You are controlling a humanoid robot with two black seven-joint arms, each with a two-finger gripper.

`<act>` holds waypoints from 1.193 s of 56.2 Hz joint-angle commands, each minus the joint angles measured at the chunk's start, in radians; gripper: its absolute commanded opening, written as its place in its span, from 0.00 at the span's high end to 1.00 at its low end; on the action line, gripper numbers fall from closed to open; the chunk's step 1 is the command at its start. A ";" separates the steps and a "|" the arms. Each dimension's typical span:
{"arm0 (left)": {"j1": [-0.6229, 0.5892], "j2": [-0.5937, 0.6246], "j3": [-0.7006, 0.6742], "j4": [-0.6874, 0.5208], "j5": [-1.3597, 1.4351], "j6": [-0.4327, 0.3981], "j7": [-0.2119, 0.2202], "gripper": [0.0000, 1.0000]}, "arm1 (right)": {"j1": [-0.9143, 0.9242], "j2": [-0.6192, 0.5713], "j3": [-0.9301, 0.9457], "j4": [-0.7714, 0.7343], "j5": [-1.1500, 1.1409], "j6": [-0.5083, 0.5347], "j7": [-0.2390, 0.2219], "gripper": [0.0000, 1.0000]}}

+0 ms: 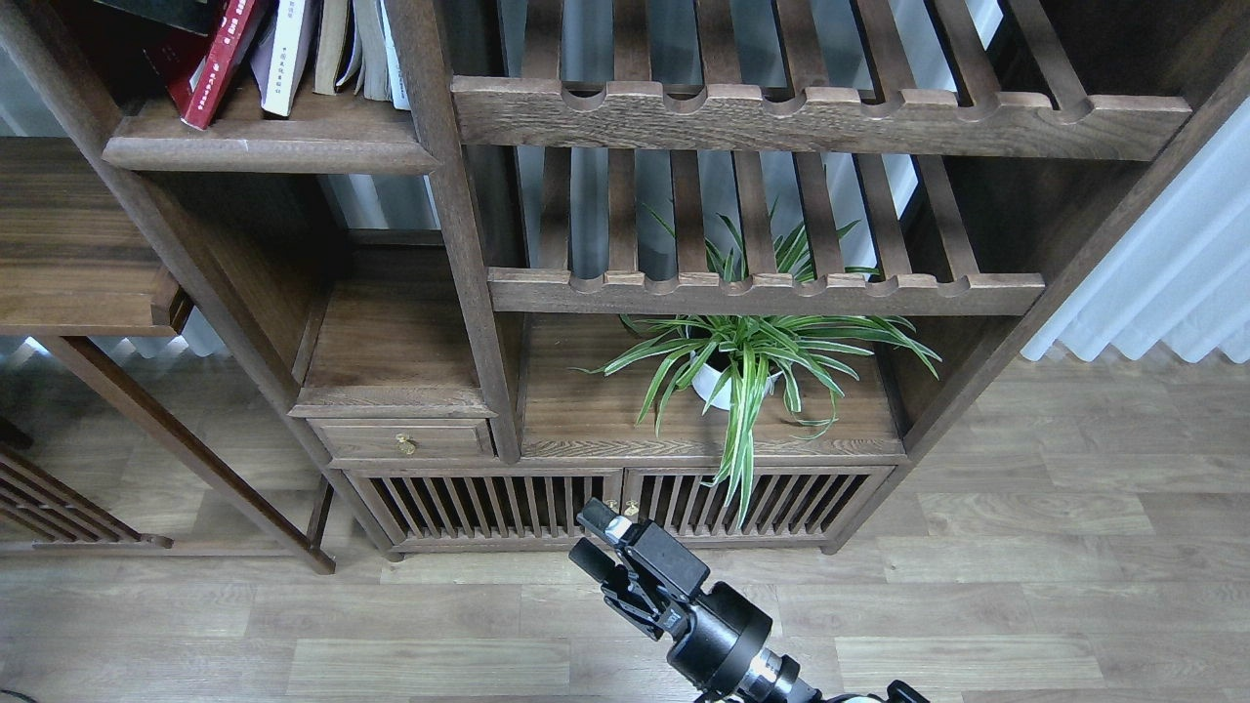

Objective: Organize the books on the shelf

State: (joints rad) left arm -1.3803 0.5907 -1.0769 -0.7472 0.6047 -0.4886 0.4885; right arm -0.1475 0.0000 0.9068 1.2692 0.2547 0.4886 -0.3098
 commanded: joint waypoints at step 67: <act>0.471 0.137 -0.124 -0.635 -0.319 0.000 0.000 0.01 | 0.026 0.000 0.084 -0.014 -0.005 0.000 0.000 0.01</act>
State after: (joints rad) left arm -0.9560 0.7874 -1.1671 -1.3710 0.2864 -0.4885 0.4888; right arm -0.1275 0.0001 0.9711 1.2585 0.2499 0.4887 -0.3100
